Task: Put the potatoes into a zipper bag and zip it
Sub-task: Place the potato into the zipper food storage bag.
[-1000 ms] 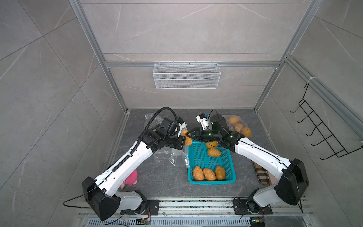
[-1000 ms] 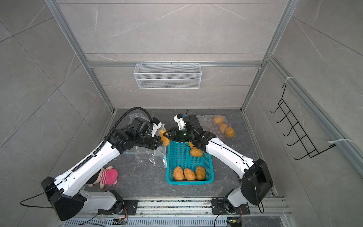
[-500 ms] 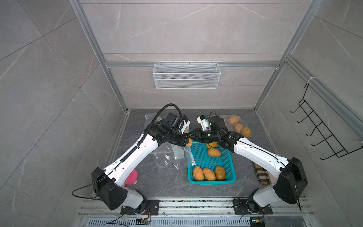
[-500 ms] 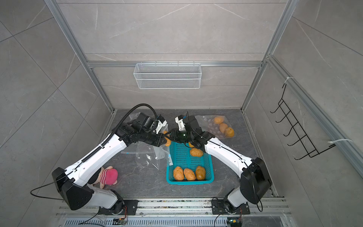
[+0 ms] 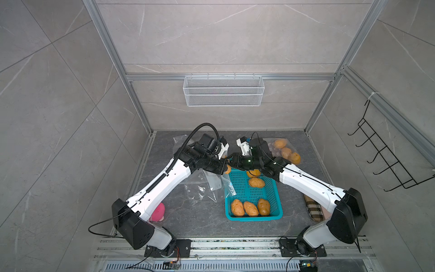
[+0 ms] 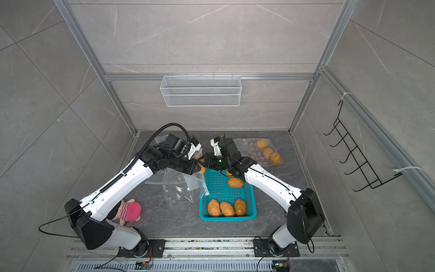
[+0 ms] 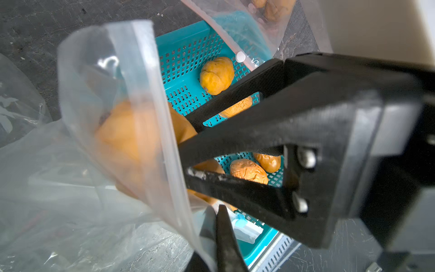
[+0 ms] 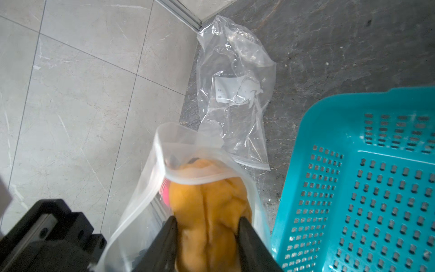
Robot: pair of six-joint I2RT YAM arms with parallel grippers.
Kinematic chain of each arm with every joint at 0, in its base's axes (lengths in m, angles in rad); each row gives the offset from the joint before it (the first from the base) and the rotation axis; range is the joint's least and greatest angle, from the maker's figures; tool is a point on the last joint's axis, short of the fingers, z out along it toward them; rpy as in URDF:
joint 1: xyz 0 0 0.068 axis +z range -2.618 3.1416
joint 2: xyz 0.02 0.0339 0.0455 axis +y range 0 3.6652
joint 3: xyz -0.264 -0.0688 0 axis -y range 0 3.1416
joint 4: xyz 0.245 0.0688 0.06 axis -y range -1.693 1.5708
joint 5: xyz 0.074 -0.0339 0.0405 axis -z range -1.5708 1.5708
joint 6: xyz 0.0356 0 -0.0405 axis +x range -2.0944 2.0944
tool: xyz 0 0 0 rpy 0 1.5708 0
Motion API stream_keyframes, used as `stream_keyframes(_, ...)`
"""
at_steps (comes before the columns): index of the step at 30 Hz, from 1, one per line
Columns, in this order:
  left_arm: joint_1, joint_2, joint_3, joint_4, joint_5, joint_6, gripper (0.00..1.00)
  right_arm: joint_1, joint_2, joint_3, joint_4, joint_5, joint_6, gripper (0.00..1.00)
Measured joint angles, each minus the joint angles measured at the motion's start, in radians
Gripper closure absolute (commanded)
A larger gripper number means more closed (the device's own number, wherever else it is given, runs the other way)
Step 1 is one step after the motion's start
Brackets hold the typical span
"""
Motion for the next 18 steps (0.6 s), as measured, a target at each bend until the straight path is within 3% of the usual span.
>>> stream_keyframes(9, 0.000, -0.022, 0.000, -0.008, -0.003, 0.000, 1.00, -0.002, -0.051, -0.045, 0.019, -0.060, -0.002, 0.54)
stream_keyframes(18, 0.000, -0.063, 0.000, -0.011, -0.003, 0.002, 1.00, -0.012, -0.111, -0.097, 0.057, -0.112, 0.003, 0.82)
